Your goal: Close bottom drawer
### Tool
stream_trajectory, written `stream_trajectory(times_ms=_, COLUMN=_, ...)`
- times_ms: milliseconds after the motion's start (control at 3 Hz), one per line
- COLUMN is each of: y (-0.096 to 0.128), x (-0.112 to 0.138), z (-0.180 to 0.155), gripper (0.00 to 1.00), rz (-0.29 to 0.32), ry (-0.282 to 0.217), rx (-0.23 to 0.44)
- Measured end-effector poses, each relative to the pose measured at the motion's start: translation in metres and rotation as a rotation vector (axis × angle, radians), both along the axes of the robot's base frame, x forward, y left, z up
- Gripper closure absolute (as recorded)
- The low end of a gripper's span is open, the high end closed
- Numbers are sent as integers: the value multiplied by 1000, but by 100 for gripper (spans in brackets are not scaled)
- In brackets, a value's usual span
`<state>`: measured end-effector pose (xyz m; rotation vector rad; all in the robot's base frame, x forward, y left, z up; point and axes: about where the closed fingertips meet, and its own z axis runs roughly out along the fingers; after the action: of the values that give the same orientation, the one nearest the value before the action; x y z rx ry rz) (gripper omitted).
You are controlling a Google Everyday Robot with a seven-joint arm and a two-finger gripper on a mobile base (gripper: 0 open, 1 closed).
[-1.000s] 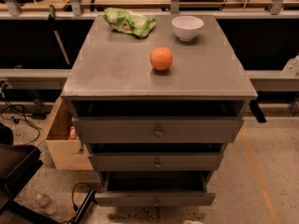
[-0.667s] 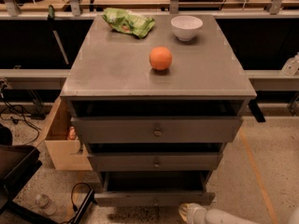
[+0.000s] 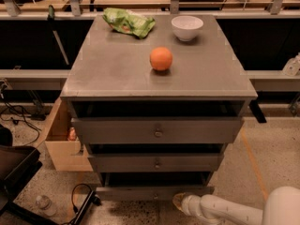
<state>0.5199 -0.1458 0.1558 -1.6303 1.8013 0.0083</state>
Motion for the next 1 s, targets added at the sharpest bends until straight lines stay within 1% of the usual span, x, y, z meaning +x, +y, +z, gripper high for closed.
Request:
stream_trajectory(times_ms=333, y=16, x=36, z=-2, gripper=100, rz=35, ry=-11, rx=40)
stream_trajectory(times_ms=667, y=16, x=33, z=-2, gripper=100, rz=35, ry=-11, rx=40)
stream_trajectory(times_ms=1000, y=32, x=64, z=-9, gripper=100, rz=67, ry=-14, rx=88)
